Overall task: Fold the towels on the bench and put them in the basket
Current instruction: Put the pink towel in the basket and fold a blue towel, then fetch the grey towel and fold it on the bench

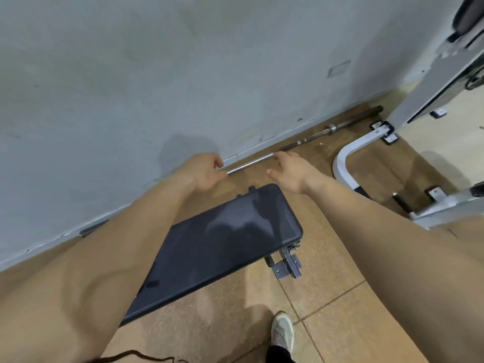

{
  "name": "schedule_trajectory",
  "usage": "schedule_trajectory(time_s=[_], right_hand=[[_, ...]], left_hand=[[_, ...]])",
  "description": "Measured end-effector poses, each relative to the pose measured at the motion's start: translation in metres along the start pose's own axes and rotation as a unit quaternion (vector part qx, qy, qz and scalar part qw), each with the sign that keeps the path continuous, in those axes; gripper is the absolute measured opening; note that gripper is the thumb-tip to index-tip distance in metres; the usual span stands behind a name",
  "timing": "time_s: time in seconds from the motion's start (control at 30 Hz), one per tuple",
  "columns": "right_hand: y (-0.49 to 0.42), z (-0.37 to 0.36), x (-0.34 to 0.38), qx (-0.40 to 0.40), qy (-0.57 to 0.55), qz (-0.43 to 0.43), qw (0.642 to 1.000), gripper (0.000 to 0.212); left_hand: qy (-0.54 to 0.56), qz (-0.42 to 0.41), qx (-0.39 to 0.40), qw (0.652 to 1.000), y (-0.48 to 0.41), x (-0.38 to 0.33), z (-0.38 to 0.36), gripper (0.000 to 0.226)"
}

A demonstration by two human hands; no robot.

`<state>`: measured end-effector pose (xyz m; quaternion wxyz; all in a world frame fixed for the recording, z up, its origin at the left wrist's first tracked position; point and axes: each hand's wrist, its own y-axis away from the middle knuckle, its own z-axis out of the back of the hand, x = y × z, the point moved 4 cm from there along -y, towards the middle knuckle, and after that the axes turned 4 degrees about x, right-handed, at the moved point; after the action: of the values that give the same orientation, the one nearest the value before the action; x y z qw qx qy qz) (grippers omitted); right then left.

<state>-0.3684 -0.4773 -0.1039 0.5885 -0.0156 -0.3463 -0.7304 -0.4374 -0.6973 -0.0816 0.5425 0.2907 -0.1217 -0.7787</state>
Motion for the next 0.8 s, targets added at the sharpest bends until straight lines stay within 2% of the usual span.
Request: schedule_trajectory(time_s=[0.23, 0.4, 0.57, 0.8], right_hand=[[0.096, 0.155, -0.039, -0.060, 0.010, -0.040, 0.997, 0.060], [0.176, 0.238, -0.071, -0.119, 0.008, -0.091, 0.989, 0.062], [0.254, 0.278, -0.110, -0.167, 0.024, -0.177, 0.970, 0.060], [0.355, 0.290, -0.155, -0.223, 0.012, -0.284, 0.932, 0.059]], left_hand=[[-0.042, -0.056, 0.013, 0.998, 0.026, -0.155, 0.095, 0.050], [-0.055, -0.130, 0.010, 0.990, 0.047, -0.262, 0.124, 0.050], [-0.099, -0.218, 0.037, 0.970, 0.056, -0.350, 0.119, 0.050], [-0.154, -0.318, 0.077, 0.932, 0.082, -0.449, 0.094, 0.052]])
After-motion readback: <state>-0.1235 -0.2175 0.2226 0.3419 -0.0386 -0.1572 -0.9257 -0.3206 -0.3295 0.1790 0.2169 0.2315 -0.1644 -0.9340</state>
